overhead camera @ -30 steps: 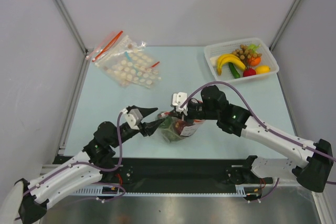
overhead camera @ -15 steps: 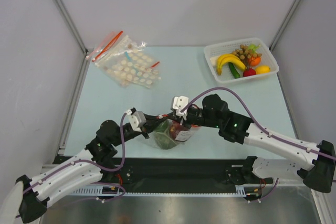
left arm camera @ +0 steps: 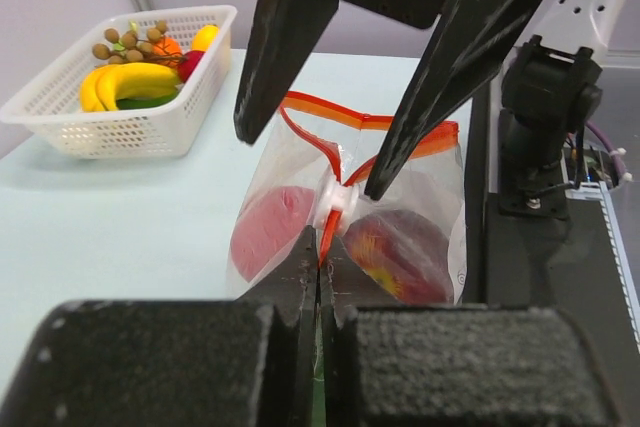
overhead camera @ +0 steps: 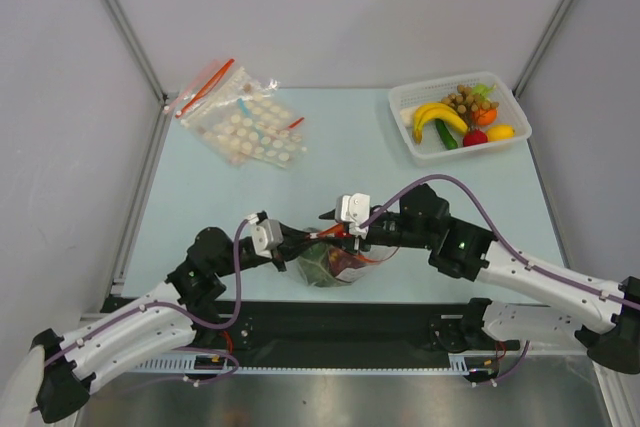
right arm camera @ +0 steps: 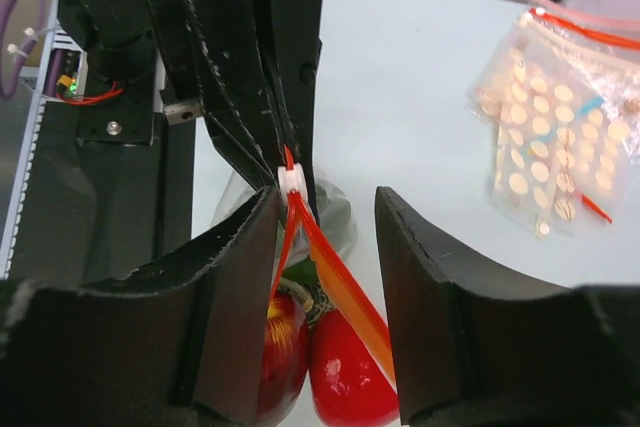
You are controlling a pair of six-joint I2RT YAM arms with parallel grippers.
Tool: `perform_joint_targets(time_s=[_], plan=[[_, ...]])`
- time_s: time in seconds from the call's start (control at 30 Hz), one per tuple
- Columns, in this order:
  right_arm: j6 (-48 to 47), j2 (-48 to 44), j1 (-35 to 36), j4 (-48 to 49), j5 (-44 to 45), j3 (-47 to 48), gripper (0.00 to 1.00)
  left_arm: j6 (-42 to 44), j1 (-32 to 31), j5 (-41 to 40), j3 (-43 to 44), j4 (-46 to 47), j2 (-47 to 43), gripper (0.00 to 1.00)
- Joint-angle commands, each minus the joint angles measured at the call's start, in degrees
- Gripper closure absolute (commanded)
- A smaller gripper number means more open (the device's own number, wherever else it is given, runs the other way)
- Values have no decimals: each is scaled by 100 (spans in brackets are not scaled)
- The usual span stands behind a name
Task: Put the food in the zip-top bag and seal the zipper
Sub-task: Zip the zipper food storage bag at the center of the board.
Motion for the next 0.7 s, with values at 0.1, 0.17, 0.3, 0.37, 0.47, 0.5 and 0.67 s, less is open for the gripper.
perform_joint_targets(time_s=[0.1, 0.17, 0.3, 0.37, 0.47, 0.5, 0.67], plan=[[-209, -124, 42, 196, -488, 30, 53, -4, -21, 515, 211, 473, 121, 100], [-244, -54, 42, -15, -576, 57, 52, 5, -29, 515, 220, 446, 138, 100], [-261, 51, 51, -121, -611, 136, 52, -4, -29, 471, 220, 420, 77, 100], [-270, 86, 59, -147, -638, 153, 52, -4, -29, 462, 211, 420, 68, 100], [-279, 131, 68, -173, -673, 171, 52, -4, -29, 445, 211, 411, 68, 100], [-271, 148, 77, -165, -673, 180, 53, -4, -29, 445, 220, 411, 68, 100], [-226, 183, 86, -147, -594, 215, 86, -13, -29, 418, 237, 376, 77, 100]])
